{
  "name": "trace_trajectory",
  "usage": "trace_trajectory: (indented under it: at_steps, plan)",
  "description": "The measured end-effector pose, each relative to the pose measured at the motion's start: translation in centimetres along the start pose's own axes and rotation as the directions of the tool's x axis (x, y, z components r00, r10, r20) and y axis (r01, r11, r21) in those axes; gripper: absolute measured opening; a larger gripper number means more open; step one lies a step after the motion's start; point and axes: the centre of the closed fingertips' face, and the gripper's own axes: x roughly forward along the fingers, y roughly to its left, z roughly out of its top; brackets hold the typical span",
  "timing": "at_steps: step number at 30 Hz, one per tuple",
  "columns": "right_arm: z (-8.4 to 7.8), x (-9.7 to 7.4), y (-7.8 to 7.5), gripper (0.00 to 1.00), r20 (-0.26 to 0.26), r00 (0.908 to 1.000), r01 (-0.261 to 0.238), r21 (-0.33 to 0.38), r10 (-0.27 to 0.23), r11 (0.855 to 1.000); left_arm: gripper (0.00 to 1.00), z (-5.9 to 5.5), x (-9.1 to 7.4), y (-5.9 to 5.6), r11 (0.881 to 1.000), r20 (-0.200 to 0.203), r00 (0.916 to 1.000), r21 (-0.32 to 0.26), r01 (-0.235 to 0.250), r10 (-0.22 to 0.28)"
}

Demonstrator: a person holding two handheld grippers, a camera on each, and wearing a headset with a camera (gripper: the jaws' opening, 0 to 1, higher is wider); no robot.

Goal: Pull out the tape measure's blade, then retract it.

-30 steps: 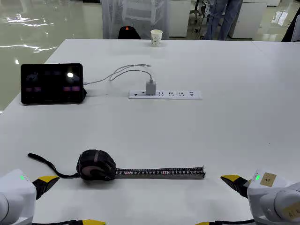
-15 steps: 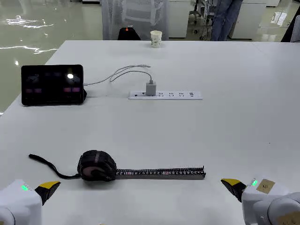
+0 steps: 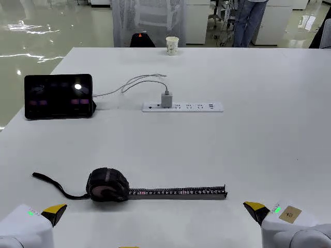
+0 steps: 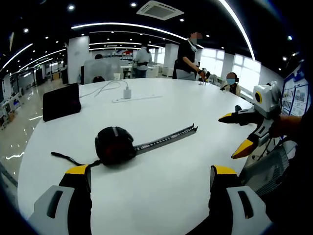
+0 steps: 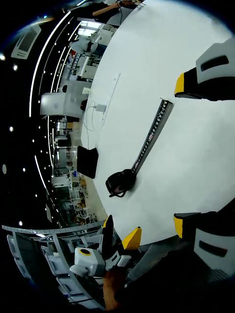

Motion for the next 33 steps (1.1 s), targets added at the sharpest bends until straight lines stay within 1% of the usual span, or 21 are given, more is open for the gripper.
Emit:
trace_trajectory:
  at_steps: [6,8,9,16,23,33]
  plan:
    - [0.03,-0.17,0.16,0.97,-0.007,0.9999,0.011,0.013,-0.011,1.000,0.99,-0.08,0.06,0.00,1.000,-0.012,0.9998,-0.006,-0.018,0.018]
    - [0.08,-0.22,0.18,0.97,-0.006,0.9999,0.012,0.016,-0.012,1.000,0.99,0.07,0.02,-0.03,1.000,-0.009,0.9997,-0.013,-0.021,0.021]
    - [0.12,-0.24,0.21,0.97,-0.005,0.9999,0.011,0.021,-0.011,1.000,0.99,0.25,0.01,0.06,0.999,-0.001,0.9996,-0.018,-0.028,0.028]
    - [0.44,-0.17,0.16,0.98,0.002,0.9999,0.017,0.025,-0.017,1.000,0.99,0.42,-0.02,0.19,0.999,0.003,0.9991,-0.030,-0.042,0.042]
    - [0.42,-0.20,0.25,0.98,0.001,0.9999,0.014,0.028,-0.014,1.000,0.99,0.49,0.04,0.03,0.999,0.006,0.9989,-0.022,-0.046,0.046]
    - [0.36,-0.32,0.18,0.99,-0.002,0.9999,0.014,0.039,-0.014,0.999,0.99,0.26,0.31,-0.14,0.999,-0.006,0.9990,-0.017,-0.045,0.045]
